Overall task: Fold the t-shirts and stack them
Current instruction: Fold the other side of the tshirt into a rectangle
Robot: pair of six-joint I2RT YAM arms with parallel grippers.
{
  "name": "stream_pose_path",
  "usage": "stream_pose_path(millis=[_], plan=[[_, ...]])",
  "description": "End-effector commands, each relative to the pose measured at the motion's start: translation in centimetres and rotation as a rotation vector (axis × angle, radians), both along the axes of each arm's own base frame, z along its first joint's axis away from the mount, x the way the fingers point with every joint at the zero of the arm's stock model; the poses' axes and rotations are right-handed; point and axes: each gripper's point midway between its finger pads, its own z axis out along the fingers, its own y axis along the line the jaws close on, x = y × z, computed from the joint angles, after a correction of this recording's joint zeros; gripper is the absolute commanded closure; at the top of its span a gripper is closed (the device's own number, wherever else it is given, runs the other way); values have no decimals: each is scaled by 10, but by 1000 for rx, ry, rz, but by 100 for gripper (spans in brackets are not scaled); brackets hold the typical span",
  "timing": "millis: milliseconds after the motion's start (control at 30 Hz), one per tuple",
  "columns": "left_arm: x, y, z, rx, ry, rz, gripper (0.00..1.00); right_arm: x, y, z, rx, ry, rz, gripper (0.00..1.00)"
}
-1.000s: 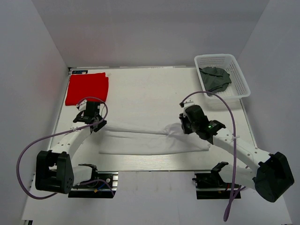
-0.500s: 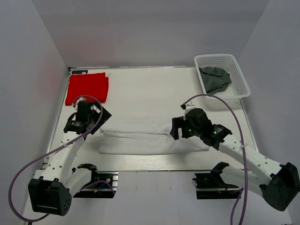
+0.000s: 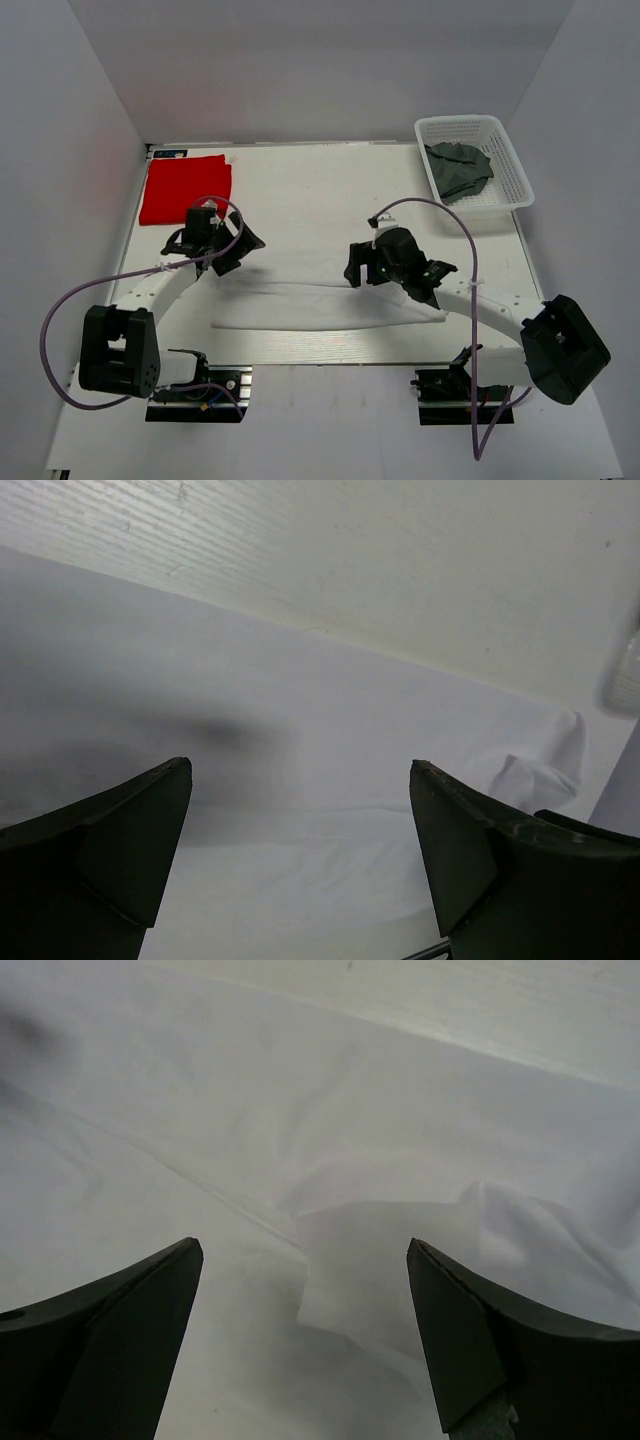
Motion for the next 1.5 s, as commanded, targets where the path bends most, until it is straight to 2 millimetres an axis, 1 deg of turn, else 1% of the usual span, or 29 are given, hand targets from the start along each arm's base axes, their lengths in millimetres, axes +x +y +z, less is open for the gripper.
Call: stream_pose_path(millis=[0,33,67,100,133,167,200,267,333,400,433,533,567,600,633,667,700,767,800,867,900,967,1000,1033,1133,1233,1367,1433,1467], plan=[[-3,5,-8,38,-10,-11,0,-21,20,5,108,34,115,12],[-11,8,-19,53,20,-2,0,-29,19,0,105,66,122,14],[-13,10,-23,63,30,5,0,-45,21,4,133,101,180,15],[-16,11,-28,66,51,4,0,-58,13,-9,110,165,180,15],[-19,15,-34,87,63,20,0,-67,10,-14,110,197,188,15],[-22,17,-39,98,89,25,0,-84,13,-11,139,245,248,15],[-25,18,-41,100,100,24,0,-95,9,-21,133,294,250,15],[-29,25,-48,133,133,44,0,-111,14,-16,181,326,321,15],[-32,27,-50,144,144,51,0,-120,11,-26,177,360,325,15],[-27,28,-41,149,113,61,0,-112,8,-25,146,326,312,15],[-23,28,-37,147,102,61,0,-108,9,-18,145,303,317,15],[-9,30,-14,157,43,70,0,-94,15,14,174,174,352,13],[-5,29,-9,154,29,71,0,-89,16,27,189,136,342,10],[0,28,-1,151,8,73,0,-85,14,35,192,96,325,10],[1,28,3,149,-3,74,0,-80,14,43,200,66,315,10],[6,27,11,143,-33,76,0,-77,12,46,203,53,295,10],[6,27,11,143,-33,76,0,-72,9,54,217,26,250,10],[13,24,20,127,-80,72,0,-59,1,54,203,-16,169,10],[12,22,18,118,-79,63,0,-56,-3,52,209,-1,120,10],[14,21,18,111,-82,57,0,-47,-14,39,167,9,31,10],[13,19,9,109,-53,49,0,-45,-20,28,134,21,2,10],[12,18,1,114,-29,34,0,-43,-28,7,75,47,-26,10],[14,18,-3,114,-24,33,0,-43,-26,4,72,48,-18,10],[13,18,-12,119,4,32,0,-46,-25,-7,44,74,7,10],[11,18,-24,125,44,29,0,-61,-24,-24,19,156,56,10],[8,17,-33,126,64,14,0,-85,-23,-44,13,264,120,10],[7,24,-39,161,83,39,0,-100,-35,-77,-24,394,41,10],[3,30,-43,186,107,53,0,-96,-44,-85,-65,391,-13,10],[-4,37,-50,219,135,72,0,-95,-47,-90,-71,415,-61,10]])
